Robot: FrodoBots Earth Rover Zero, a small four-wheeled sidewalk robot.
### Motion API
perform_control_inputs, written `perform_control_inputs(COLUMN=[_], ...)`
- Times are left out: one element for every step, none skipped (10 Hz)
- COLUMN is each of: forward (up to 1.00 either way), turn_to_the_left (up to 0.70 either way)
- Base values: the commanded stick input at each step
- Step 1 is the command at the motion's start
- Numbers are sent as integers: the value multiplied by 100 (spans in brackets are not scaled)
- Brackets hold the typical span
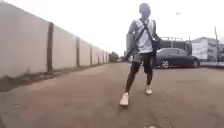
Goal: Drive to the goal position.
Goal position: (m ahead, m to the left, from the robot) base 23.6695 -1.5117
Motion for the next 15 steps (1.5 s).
perform_control_inputs(forward=[100,100,100,100,100,100,100,100,100,100,100,100,100,100,100], turn_to_the_left=[0,0,0,0,0,0,0,0,0,0,0,0,0,0,0])
